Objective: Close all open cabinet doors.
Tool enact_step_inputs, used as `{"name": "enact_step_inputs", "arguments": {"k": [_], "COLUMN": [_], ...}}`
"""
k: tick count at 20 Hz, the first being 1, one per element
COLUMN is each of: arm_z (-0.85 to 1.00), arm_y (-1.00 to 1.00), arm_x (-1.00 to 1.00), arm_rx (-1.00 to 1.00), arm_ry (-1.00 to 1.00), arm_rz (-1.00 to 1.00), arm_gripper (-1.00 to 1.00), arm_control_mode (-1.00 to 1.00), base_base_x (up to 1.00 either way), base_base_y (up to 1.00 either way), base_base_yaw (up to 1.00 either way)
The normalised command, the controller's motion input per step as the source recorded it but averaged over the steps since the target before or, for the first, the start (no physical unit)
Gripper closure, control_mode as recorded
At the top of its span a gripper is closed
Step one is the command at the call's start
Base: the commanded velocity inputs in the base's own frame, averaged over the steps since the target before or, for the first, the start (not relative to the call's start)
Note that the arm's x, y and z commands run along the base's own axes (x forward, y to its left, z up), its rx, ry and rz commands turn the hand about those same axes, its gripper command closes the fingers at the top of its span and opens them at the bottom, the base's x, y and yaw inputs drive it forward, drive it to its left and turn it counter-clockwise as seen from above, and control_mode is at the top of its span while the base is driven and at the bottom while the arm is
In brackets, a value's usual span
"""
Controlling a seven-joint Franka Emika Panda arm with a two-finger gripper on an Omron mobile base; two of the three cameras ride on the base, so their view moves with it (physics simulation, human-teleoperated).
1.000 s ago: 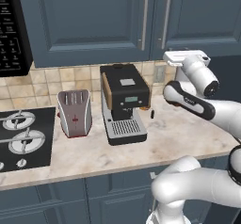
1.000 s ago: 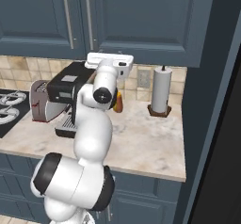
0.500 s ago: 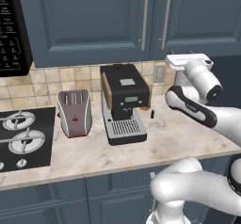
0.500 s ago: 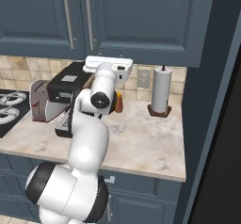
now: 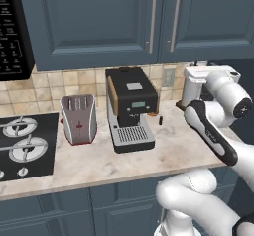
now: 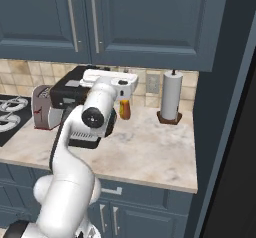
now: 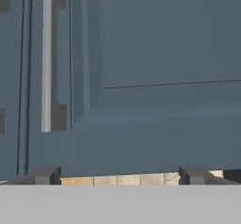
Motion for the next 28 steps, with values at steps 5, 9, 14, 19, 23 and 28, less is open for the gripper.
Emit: {"name": "enact_step_inputs", "arguments": {"k": [5,9,14,19,23,28], "arm_z": [0.47,0.42,0.04,0.0,-0.04,-0.17], "arm_y": [-0.01,0.0,0.0,0.0,0.07,0.23], "arm_x": [-0.64,-0.67,-0.95,-1.0,-0.98,-0.79], "arm_rx": [0.0,0.0,0.0,0.0,0.0,0.0], "arm_ry": [0.39,0.44,0.39,0.28,0.16,0.03], "arm_rz": [-0.07,-0.08,-0.07,-0.05,-0.01,0.0], "arm_gripper": [-1.0,-1.0,-1.0,-1.0,-1.0,-1.0], "arm_control_mode": [-1.0,-1.0,-1.0,-1.0,-1.0,-1.0], "base_base_x": [0.0,0.0,0.0,0.0,0.0,0.0], "base_base_y": [0.0,0.0,0.0,0.0,0.0,0.0], "base_base_yaw": [0.0,0.0,0.0,0.0,0.0,0.0]}}
